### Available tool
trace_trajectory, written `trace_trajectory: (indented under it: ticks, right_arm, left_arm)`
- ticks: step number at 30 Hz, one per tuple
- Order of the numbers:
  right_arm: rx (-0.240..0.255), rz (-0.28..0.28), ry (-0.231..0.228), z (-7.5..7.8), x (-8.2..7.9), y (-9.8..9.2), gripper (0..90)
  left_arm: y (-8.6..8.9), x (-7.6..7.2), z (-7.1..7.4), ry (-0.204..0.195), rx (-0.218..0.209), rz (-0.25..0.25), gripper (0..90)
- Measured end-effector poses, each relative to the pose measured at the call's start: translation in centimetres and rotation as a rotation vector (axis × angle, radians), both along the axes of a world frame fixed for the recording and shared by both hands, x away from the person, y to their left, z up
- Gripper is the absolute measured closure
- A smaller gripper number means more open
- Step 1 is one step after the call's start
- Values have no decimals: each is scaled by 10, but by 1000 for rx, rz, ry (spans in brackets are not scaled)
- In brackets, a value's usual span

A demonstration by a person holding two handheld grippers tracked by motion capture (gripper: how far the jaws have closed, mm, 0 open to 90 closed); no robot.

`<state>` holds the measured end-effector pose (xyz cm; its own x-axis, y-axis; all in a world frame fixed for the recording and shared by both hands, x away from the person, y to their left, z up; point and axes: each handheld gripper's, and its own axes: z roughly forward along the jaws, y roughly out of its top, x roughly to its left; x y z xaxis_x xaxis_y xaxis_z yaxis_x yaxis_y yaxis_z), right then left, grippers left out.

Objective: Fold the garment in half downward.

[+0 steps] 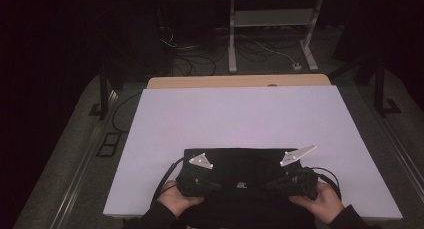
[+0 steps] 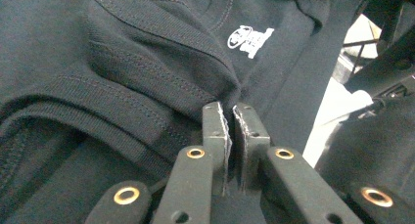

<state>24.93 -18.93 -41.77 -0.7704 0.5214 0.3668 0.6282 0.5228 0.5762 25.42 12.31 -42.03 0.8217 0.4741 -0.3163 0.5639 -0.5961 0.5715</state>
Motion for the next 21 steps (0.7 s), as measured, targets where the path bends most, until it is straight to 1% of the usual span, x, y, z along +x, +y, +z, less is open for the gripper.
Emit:
trace_trajectory:
  ticks: [5, 9, 14, 16, 18, 19, 21]
  right_arm:
    - [-6, 11, 9, -1, -4, 0, 833]
    - [-9, 16, 15, -1, -8, -1, 832]
    - [-13, 22, 28, -2, -11, -2, 831]
    - [-15, 23, 26, -1, -12, -2, 827]
    - [-12, 20, 34, -1, -12, -2, 818]
    - [-9, 21, 39, 0, -13, -3, 815]
    - [-11, 17, 26, 1, -14, -4, 801]
  left_arm:
    - [-2, -3, -2, 11, 19, -21, 837]
    - [-3, -6, -2, 17, 26, -32, 835]
    - [-3, -7, -4, 32, 38, -35, 829]
    - [-3, -8, -3, 33, 40, -30, 822]
    - [-3, -9, -3, 24, 39, -23, 807]
    - [-2, -9, -2, 13, 44, -26, 798]
    - [-1, -10, -1, -4, 47, -24, 754]
